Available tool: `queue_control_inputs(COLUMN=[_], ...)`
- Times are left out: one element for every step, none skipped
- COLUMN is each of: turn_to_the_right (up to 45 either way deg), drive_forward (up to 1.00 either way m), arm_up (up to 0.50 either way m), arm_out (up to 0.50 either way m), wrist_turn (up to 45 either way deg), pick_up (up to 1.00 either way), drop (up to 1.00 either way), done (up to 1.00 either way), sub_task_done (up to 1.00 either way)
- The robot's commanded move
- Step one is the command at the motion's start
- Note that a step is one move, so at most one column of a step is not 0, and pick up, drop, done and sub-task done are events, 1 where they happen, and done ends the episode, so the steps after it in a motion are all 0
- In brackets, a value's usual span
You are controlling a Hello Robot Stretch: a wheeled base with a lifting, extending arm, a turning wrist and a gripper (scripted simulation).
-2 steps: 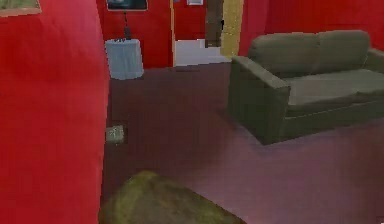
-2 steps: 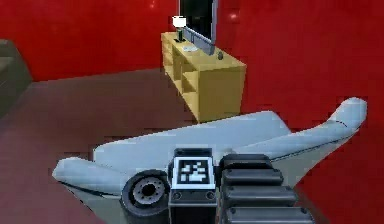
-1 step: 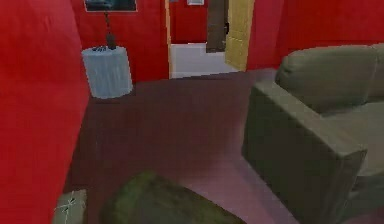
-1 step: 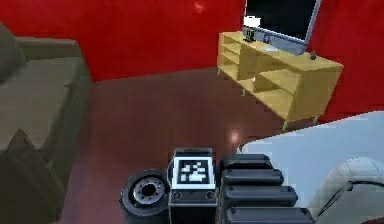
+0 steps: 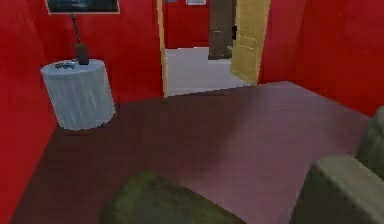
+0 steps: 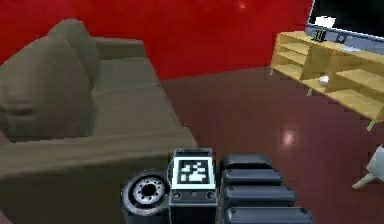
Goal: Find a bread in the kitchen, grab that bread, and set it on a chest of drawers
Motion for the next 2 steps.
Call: queue_control_inputs(turn_to_the_right=[0.0, 0.0], drive_forward=[1.00, 1.00], arm_up=[0.00, 0.00], arm_out=[0.00, 0.00], wrist_turn=[0.0, 0.0], pick_up=[0.00, 0.00], drop=[0.00, 0.00], done=[0.00, 0.00], sub_task_done=[0.00, 0.00])
